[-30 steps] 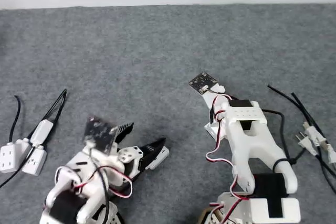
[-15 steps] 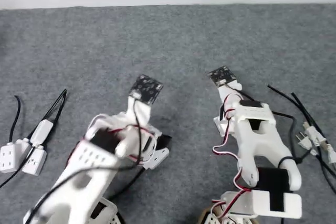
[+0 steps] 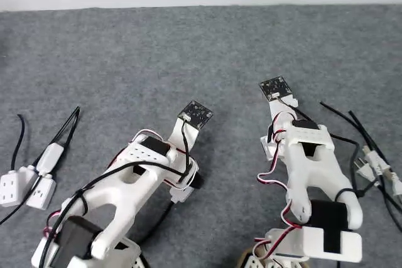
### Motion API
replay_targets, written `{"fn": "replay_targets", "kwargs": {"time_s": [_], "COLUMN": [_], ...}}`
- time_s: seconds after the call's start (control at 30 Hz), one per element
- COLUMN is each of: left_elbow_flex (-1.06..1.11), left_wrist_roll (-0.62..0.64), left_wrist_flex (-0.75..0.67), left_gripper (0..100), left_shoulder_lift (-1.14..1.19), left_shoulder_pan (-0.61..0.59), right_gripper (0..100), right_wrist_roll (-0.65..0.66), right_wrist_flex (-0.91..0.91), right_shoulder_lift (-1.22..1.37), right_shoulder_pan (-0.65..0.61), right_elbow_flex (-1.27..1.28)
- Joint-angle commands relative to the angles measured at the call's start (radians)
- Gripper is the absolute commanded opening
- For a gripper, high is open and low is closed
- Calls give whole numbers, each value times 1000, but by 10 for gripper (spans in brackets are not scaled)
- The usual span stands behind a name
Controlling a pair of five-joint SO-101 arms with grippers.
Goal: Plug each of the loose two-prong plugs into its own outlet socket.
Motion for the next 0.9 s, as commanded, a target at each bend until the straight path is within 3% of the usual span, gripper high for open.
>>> {"fn": "replay_targets", "kwargs": {"time_s": [0.0,0.3,0.4,0.5,0.6,0.7,0.87], "left_elbow_flex": [-30,25,27,24,22,21,-73], "left_wrist_roll": [-87,-141,-146,-146,-152,-252,-601], "left_wrist_flex": [-5,-35,-34,-34,-34,-32,77], "left_gripper": [295,282,185,22,19,11,11], "left_shoulder_lift": [3,3,2,3,3,-8,-5], "left_shoulder_pan": [-21,-6,-3,-2,0,2,43], "right_gripper": [212,212,212,212,212,211,165], "right_wrist_roll": [-6,-6,-6,-6,-6,-12,-64], "right_wrist_flex": [-16,-16,-16,-16,-16,-16,-61], "right_shoulder_lift": [-2,1,1,1,1,-2,-7], "right_shoulder_pan": [13,13,13,13,13,15,64], "right_elbow_flex": [-48,-48,-48,-48,-48,-48,-46]}}
